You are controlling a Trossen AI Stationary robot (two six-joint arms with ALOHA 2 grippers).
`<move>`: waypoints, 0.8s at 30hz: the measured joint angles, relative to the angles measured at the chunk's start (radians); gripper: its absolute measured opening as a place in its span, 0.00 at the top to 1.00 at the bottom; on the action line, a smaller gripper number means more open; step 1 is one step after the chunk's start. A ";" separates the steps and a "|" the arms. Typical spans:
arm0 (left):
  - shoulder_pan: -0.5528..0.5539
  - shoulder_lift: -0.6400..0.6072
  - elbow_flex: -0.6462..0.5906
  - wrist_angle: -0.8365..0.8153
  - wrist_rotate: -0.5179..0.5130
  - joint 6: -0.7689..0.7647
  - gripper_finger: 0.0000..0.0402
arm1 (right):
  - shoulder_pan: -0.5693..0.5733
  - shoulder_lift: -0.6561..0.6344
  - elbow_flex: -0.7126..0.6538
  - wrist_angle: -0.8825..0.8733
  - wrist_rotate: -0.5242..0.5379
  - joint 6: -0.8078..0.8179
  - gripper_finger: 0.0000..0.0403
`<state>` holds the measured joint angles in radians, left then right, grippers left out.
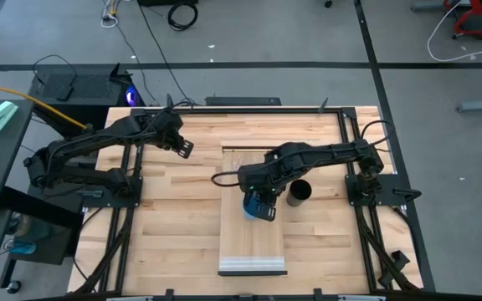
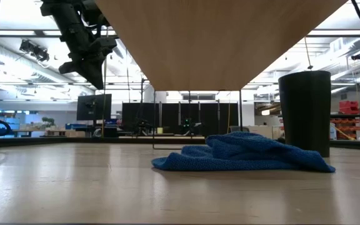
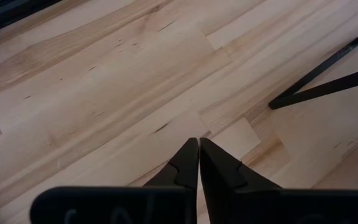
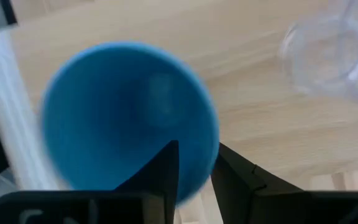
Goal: Stack small to large cups/mugs on shelf
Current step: Put the blue cup on the shelf
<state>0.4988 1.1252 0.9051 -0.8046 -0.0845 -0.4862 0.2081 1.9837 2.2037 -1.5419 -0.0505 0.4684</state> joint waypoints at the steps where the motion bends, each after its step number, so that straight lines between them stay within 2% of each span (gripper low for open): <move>1: 0.000 0.000 0.000 0.000 0.000 0.000 0.95 | 0.000 0.001 -0.017 0.007 -0.001 0.000 0.76; 8: 0.000 0.000 0.000 0.000 0.000 0.000 0.97 | 0.000 0.001 -0.030 0.040 0.000 0.003 0.76; 16: 0.000 0.000 0.000 0.000 0.000 0.001 0.94 | -0.003 0.001 -0.017 0.060 0.001 0.003 0.76; 24: 0.000 0.000 0.000 0.000 0.000 0.001 0.97 | -0.003 0.001 -0.017 0.059 0.005 0.003 0.75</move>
<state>0.4988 1.1252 0.9051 -0.8043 -0.0845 -0.4854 0.2050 1.9846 2.1864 -1.4834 -0.0460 0.4717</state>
